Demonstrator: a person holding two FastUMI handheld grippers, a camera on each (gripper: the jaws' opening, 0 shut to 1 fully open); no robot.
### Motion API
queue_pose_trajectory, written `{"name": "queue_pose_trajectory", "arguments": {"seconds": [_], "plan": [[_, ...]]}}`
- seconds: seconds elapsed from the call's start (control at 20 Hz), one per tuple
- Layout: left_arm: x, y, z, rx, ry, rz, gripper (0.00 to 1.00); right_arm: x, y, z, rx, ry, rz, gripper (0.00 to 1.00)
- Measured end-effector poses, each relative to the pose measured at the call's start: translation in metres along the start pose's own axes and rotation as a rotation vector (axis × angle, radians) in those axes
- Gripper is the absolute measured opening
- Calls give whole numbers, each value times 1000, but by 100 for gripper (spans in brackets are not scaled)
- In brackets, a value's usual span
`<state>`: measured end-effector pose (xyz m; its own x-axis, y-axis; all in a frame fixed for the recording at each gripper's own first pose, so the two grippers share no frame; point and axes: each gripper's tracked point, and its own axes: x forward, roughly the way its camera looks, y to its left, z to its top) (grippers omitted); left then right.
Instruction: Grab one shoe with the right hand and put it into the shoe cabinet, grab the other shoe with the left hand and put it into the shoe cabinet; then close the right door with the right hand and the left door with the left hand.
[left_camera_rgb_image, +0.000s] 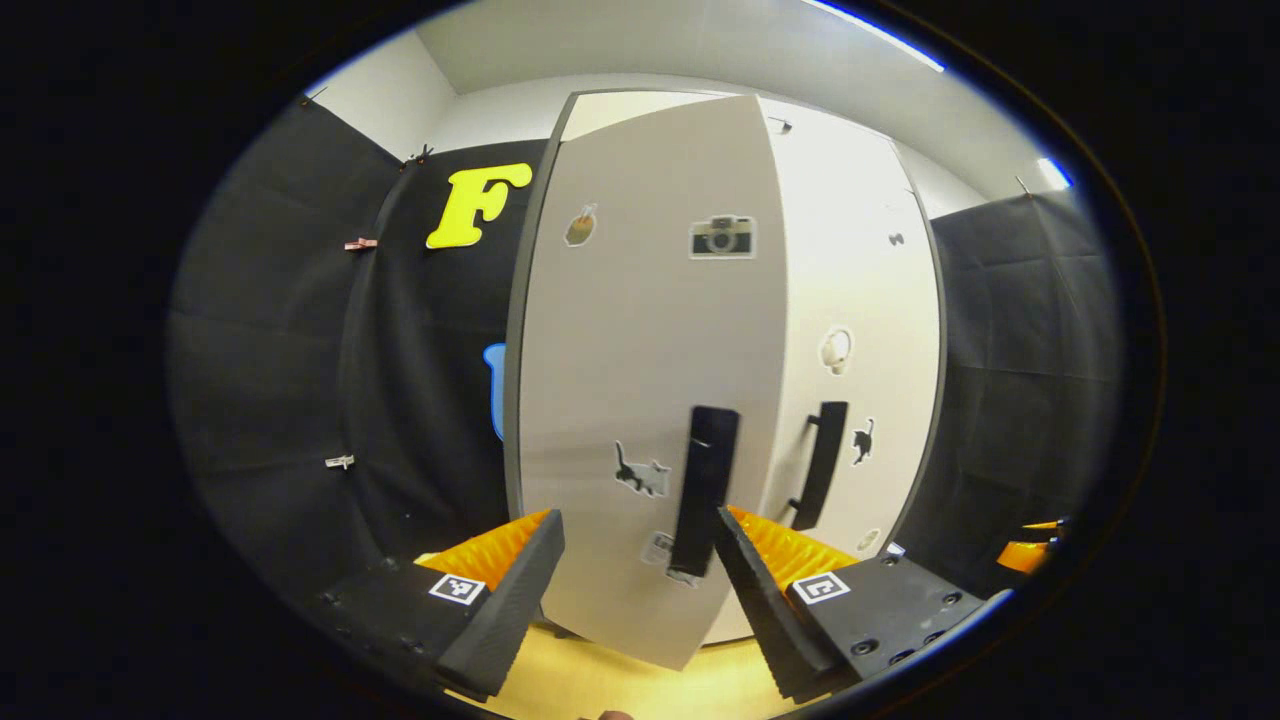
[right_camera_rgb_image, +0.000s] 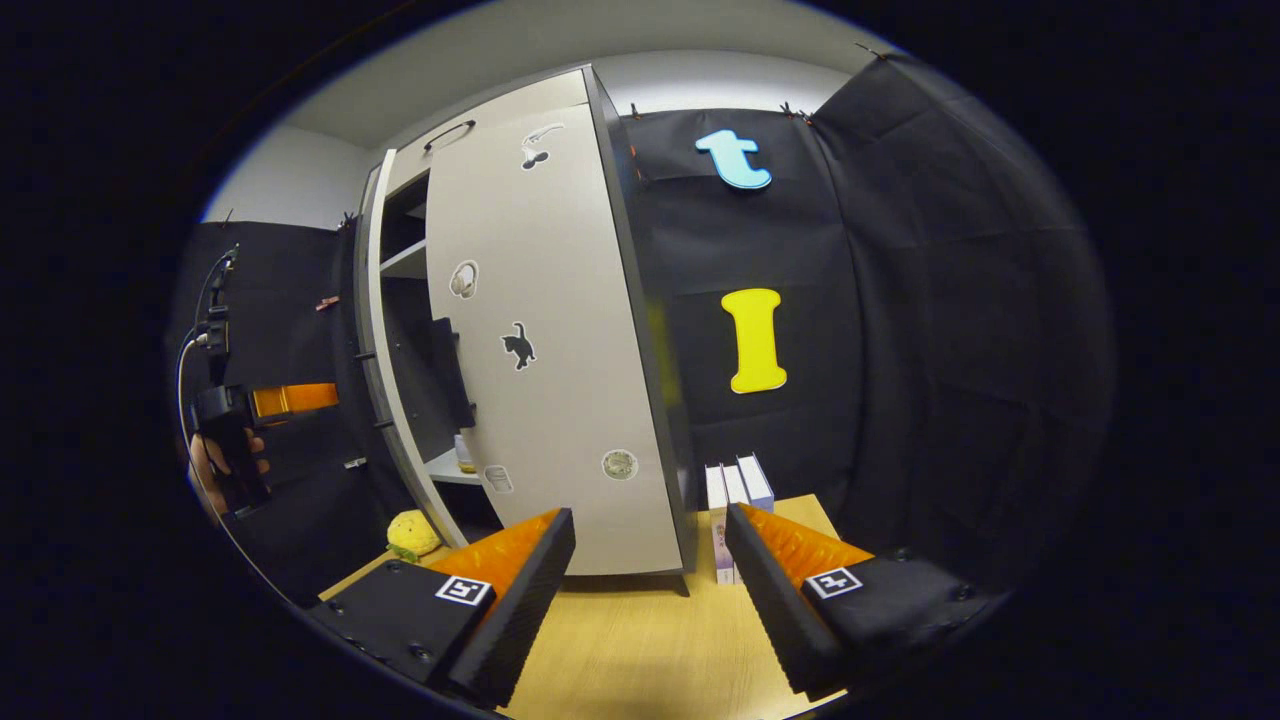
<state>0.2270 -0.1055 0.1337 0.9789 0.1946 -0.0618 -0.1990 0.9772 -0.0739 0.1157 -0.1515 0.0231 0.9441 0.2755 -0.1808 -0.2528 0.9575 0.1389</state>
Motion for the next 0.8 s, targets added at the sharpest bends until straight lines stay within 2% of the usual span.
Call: {"name": "queue_pose_trajectory", "arguments": {"seconds": [0.15,0.35,0.55,0.8], "plan": [[-21,-15,-7,-22,-5,-9,95,-2,6,7,-4,-15,26,98],[-44,-14,2,-53,-41,-21,94,-7,24,25,5,-68,35,98],[-62,11,15,-56,-85,-4,95,-15,44,46,-7,-123,17,98],[-88,38,1,-72,-97,-3,95,-34,74,47,-14,-161,-22,98]]}}
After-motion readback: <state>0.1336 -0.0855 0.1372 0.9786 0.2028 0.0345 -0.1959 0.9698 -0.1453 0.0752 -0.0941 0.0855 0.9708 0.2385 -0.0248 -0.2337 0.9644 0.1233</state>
